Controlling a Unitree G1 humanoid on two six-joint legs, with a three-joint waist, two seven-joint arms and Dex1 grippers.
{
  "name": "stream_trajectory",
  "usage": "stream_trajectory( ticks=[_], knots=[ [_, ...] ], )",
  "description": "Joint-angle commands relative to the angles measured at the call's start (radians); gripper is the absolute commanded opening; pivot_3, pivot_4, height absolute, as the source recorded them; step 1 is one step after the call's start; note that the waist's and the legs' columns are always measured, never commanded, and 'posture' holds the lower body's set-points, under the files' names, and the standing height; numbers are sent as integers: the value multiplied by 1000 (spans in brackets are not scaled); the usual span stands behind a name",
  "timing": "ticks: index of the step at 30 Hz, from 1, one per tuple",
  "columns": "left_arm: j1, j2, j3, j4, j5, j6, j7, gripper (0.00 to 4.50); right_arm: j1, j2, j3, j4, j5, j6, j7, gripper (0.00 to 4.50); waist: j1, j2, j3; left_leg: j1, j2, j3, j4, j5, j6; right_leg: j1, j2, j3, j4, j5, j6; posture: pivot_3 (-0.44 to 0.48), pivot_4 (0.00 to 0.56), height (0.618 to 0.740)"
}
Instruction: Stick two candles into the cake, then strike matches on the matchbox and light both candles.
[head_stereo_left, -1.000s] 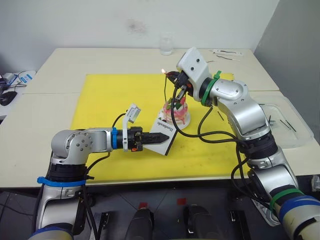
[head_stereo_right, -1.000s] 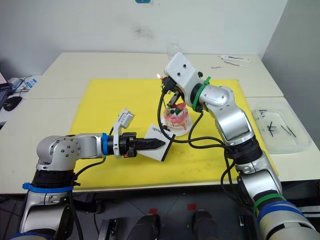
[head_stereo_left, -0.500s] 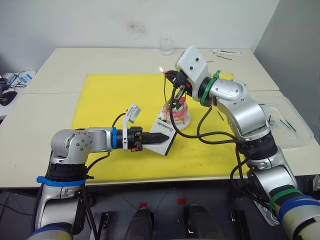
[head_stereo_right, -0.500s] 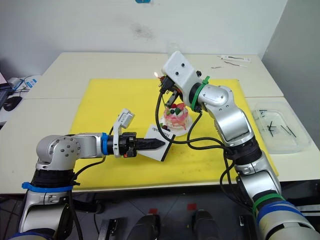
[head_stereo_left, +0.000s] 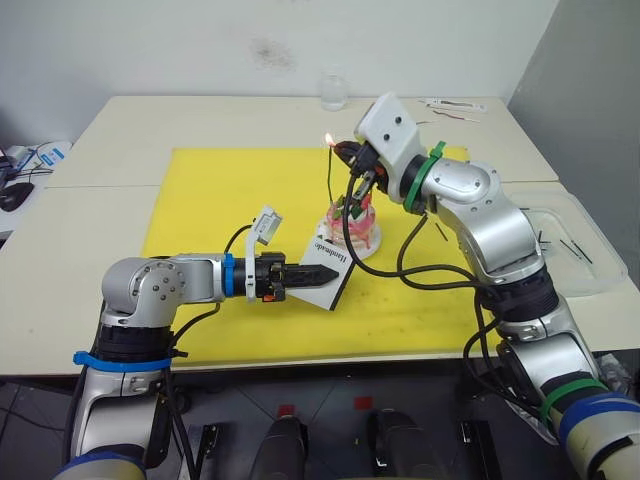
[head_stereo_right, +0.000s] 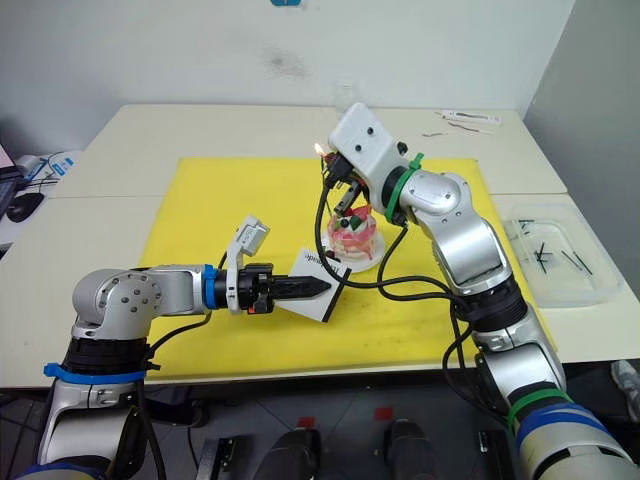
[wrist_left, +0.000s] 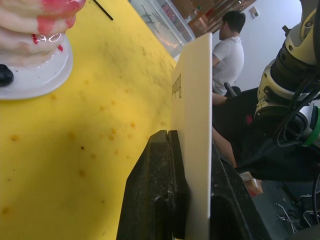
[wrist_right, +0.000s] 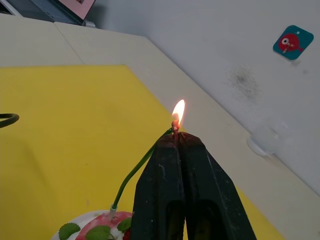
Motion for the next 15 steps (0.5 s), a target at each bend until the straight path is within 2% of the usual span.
stream_trajectory(
  ticks=[1, 15],
  knots=[
    [-16, 6, -1, -26, -17, -4, -11, 476, -5, -9, -28, -49, -6, -4, -6, 62, 0, 0, 0, 0, 0, 0, 0, 0, 0, 0, 0, 0, 0, 0, 0, 0, 150, 740],
    [-19, 7, 3, -26, -18, -2, -10, 476, -5, -6, -21, -35, -9, -5, -6, 62, 0, 0, 0, 0, 0, 0, 0, 0, 0, 0, 0, 0, 0, 0, 0, 0, 150, 740]
  ],
)
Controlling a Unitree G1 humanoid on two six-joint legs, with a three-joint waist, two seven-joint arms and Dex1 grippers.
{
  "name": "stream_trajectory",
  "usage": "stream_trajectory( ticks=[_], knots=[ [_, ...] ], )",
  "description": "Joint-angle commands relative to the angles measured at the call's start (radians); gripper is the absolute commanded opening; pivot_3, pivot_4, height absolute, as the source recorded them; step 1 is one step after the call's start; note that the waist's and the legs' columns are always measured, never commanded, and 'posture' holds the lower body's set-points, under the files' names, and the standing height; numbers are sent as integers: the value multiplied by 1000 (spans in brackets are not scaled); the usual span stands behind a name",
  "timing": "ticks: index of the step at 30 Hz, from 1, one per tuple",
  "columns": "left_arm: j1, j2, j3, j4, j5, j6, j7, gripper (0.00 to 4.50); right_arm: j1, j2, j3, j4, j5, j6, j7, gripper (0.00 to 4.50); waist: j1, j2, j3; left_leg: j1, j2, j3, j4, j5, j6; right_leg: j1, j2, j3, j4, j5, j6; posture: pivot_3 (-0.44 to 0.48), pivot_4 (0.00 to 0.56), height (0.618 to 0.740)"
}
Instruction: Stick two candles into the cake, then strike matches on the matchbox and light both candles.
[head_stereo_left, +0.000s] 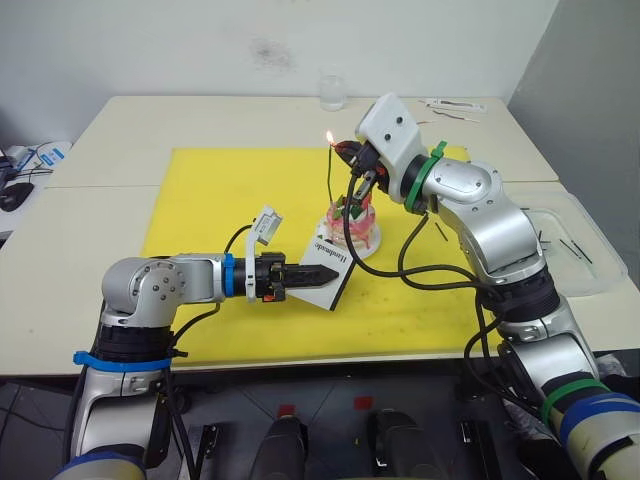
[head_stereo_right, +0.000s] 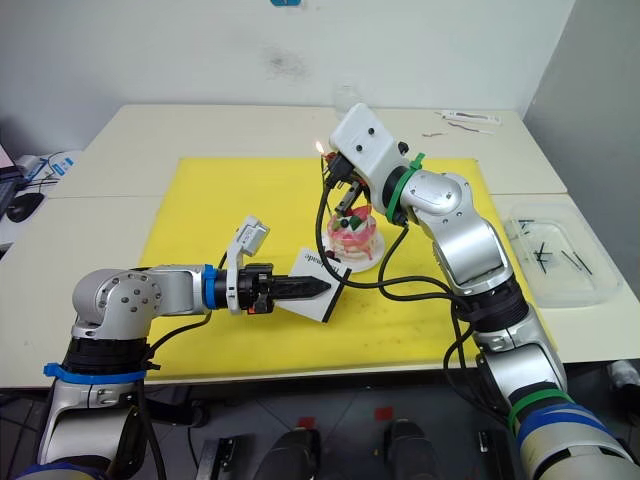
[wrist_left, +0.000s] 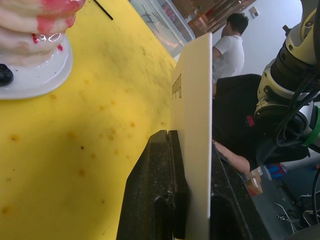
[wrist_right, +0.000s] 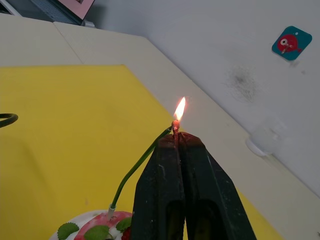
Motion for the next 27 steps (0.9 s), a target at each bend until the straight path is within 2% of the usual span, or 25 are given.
stream_trajectory(
  ticks=[1, 21, 27],
  knots=[
    [-19, 7, 3, -25, -18, -3, -10, 476, -5, -4, -21, -29, -9, -6, -4, 62, 0, 0, 0, 0, 0, 0, 0, 0, 0, 0, 0, 0, 0, 0, 0, 0, 150, 740],
    [-24, 7, 1, -15, -13, -10, -13, 476, 7, -12, -15, -31, -12, -2, 0, 62, 0, 0, 0, 0, 0, 0, 0, 0, 0, 0, 0, 0, 0, 0, 0, 0, 150, 740],
    [-24, 8, -1, -12, -11, -11, -15, 476, 43, -32, -29, -105, 1, 38, 4, 62, 0, 0, 0, 0, 0, 0, 0, 0, 0, 0, 0, 0, 0, 0, 0, 0, 150, 740]
  ],
)
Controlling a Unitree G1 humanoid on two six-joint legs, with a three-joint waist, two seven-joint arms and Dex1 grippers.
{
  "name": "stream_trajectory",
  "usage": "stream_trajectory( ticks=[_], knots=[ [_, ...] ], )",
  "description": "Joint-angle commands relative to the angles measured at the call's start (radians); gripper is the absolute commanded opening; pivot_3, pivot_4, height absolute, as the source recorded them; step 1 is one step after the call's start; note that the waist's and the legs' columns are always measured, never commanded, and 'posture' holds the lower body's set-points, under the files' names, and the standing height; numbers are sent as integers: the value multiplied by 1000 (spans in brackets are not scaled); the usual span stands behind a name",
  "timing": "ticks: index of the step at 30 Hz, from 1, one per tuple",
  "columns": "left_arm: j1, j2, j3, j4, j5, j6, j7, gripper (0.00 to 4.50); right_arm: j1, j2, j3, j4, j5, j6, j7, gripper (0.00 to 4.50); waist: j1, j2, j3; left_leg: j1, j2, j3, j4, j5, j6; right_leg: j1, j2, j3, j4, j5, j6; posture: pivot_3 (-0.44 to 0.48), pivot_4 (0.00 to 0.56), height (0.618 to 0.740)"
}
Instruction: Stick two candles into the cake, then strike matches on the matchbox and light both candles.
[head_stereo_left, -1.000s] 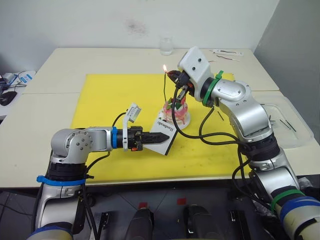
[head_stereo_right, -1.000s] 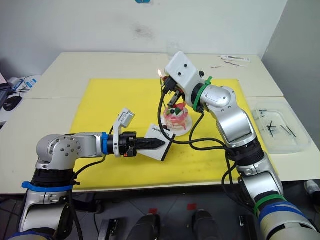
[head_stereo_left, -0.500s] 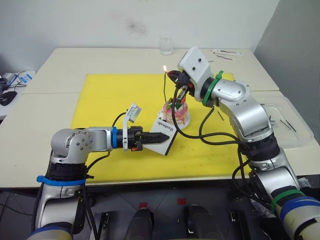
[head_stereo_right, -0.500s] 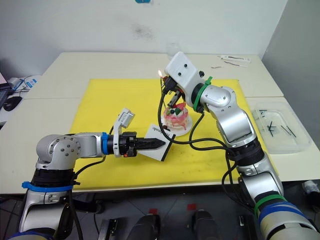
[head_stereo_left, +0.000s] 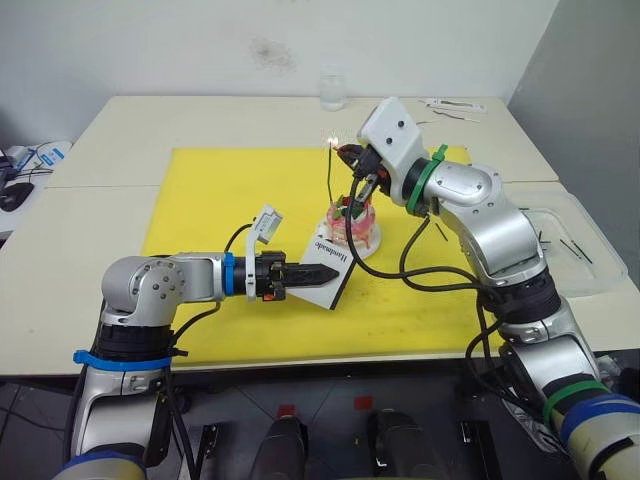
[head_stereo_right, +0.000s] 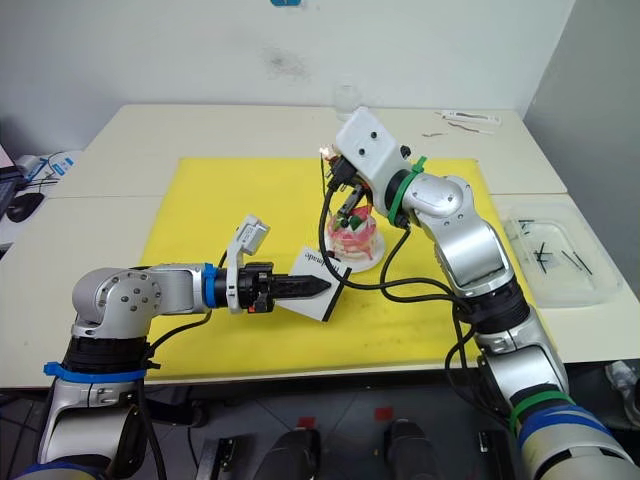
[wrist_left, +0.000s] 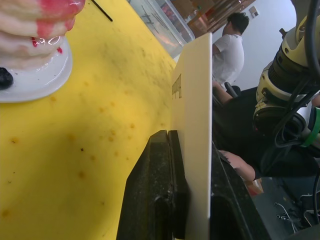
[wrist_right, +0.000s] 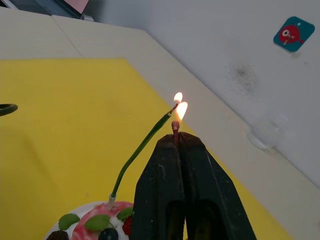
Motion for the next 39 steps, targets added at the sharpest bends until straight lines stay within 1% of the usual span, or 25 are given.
stream_trajectory(
  ticks=[1, 6, 9, 12, 14, 16, 17, 20, 24, 26, 30, 34, 37, 39],
  knots=[
    [-18, 8, 0, -13, -12, -12, -16, 476, 22, -24, -32, -117, 8, 35, 6, 62, 0, 0, 0, 0, 0, 0, 0, 0, 0, 0, 0, 0, 0, 0, 0, 0, 150, 740],
    [-13, 12, -2, -13, -10, -16, -21, 476, 89, -71, -59, -290, 50, 145, 23, 62, 1, 0, 0, -2, 0, 0, 0, 0, 0, -2, 0, 0, 0, 0, 0, 0, 150, 740],
    [-13, 13, -4, -12, -8, -19, -24, 476, 118, -103, -100, -401, 91, 224, 33, 62, 0, 0, 0, -3, 0, -1, 0, 0, 0, -3, 0, 0, 0, 0, 0, 0, 150, 740],
    [-10, 13, -6, -13, -7, -22, -28, 476, 163, -129, -171, -491, 135, 276, 26, 62, 1, 0, 0, -4, 0, 0, 0, 0, 0, -4, 0, 0, 0, 0, 0, 0, 150, 740],
    [-6, 16, -5, -12, -6, -24, -34, 476, 274, -182, -242, -569, 135, 265, 28, 62, 4, 0, 0, -4, 0, 0, 0, 0, 0, -4, 0, 0, 0, 0, 0, 0, 150, 740],
    [-3, 12, -9, -8, -4, -29, -36, 476, 435, -220, -382, -627, 117, 294, -9, 62, 14, -2, -1, -6, 0, -2, 0, 0, 0, -4, 0, -2, -2, -1, 0, 0, 150, 740],
    [-3, 12, -11, -7, -4, -32, -36, 476, 475, -228, -417, -639, 118, 303, -23, 62, 15, -2, -1, -6, -1, -2, 0, 0, 0, -4, -1, -2, -2, -1, 0, 0, 150, 740],
    [-8, 7, -23, -3, -5, -35, -43, 476, 531, -259, -521, -542, 48, 305, -131, 62, 6, -1, -1, -11, -2, 1, 2, 0, 0, -9, -2, 1, -1, 0, 2, 0, 150, 740],
    [-25, 0, -48, 15, 6, -51, -60, 476, 498, -253, -611, -371, -4, 332, -266, 62, -1, -1, -1, -8, 0, 2, 2, 0, 0, -8, -1, 1, 0, 0, -2, 0, 150, 740],
    [-38, -6, -53, 26, 9, -56, -63, 476, 475, -254, -625, -305, -8, 332, -295, 62, -1, 0, -1, -7, 0, 2, 2, 0, 0, -8, 0, 1, 1, 0, -3, 0, 150, 740],
    [-39, -7, -57, 25, 10, -62, -65, 476, 431, -235, -659, -174, 17, 374, -334, 62, -2, 0, -1, -7, 0, 3, 2, 0, 1, -7, 1, 2, 1, 1, 0, 0, 150, 740],
    [-23, -2, -48, 9, 3, -60, -59, 476, 409, -227, -674, -93, 19, 359, -365, 62, 0, 0, -1, -9, 0, 2, 1, 0, 1, -8, 1, 2, 0, 1, 0, 0, 150, 740],
    [-9, 0, -37, -8, -5, -54, -51, 476, 400, -224, -681, -50, 10, 318, -400, 630, 1, 0, -1, -10, -1, 2, 1, 0, 1, -8, 0, 2, 0, 1, 0, 0, 150, 740],
    [-1, -1, -28, -19, -13, -47, -41, 476, 398, -224, -679, -39, 11, 296, -413, 1286, 0, 0, -1, -10, -1, 2, 1, 0, 1, -8, 0, 2, 0, 1, 0, 0, 150, 740]
  ],
)
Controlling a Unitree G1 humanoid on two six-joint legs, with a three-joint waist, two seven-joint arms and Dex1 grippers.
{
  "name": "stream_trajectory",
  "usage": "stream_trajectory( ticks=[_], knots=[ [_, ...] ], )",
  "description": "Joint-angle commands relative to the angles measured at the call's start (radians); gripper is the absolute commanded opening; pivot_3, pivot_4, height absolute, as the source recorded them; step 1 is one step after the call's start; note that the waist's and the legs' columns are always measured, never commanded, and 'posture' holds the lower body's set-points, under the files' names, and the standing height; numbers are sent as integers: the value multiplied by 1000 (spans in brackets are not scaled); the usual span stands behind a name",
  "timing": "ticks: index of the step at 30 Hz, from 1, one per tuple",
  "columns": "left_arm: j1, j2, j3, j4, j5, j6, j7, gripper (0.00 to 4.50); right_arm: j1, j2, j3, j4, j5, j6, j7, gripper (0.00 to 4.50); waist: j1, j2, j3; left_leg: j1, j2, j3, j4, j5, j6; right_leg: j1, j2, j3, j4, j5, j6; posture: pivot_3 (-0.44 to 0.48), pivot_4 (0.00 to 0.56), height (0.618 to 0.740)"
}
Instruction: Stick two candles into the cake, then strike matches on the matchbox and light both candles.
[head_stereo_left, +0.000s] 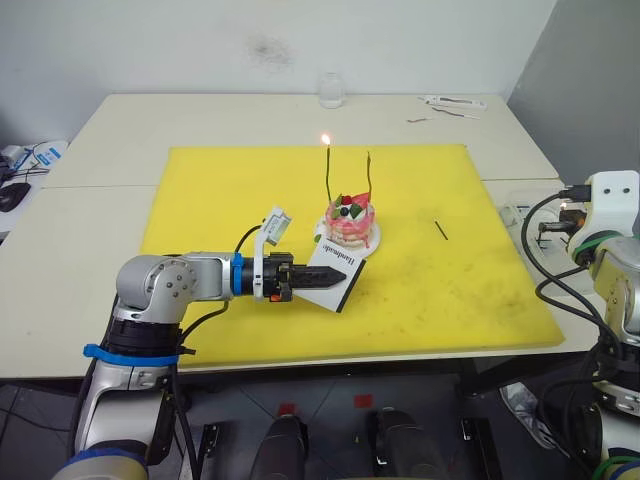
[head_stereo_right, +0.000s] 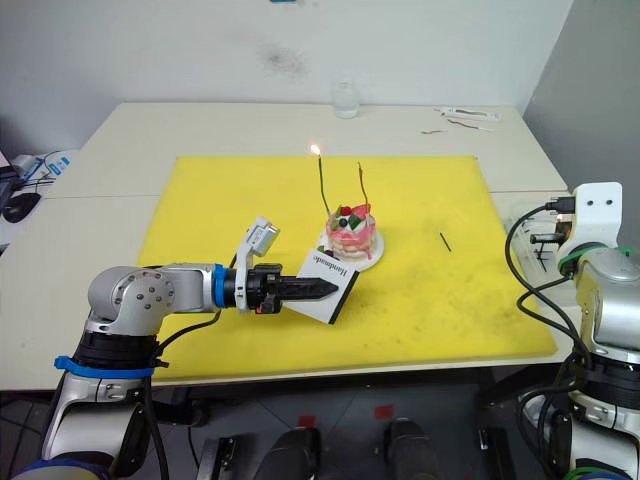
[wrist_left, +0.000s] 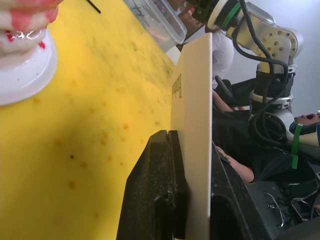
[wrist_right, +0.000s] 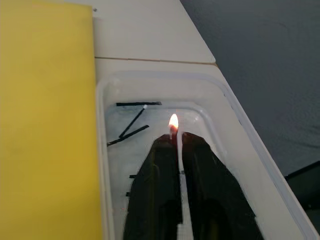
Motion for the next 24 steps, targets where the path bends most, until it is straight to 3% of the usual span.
stream_trajectory(
  ticks=[1, 9, 16, 24],
  knots=[
    [7, 6, 35, -53, -29, 2, 6, 476, -23, -8, -36, -5, 0, -55, -34, 1638, 0, 0, 0, 0, 0, 0, 0, 0, 0, 0, 0, 0, 0, 0, 0, 0, 150, 740],
    [30, 0, 54, -80, -46, 18, 32, 476, -33, 51, -37, -28, 49, -112, -50, 4479, -1, 0, 0, 1, 0, 0, 1, 0, 0, 0, 0, 0, 1, 0, 1, 0, 150, 740],
    [17, -11, 52, -70, -45, 19, 41, 476, -20, 124, 128, -13, 127, -219, 112, 4479, -2, 0, 0, 1, 1, 0, 0, 0, 0, 0, 1, 0, 1, 0, 1, 0, 150, 740],
    [9, -8, 52, -68, -51, 18, 47, 476, -36, 169, 222, 171, 145, -417, 217, 4479, 3, 0, 0, 1, 0, -1, 1, 0, 0, 1, 0, 0, 1, 0, 1, 0, 150, 740]
  ],
)
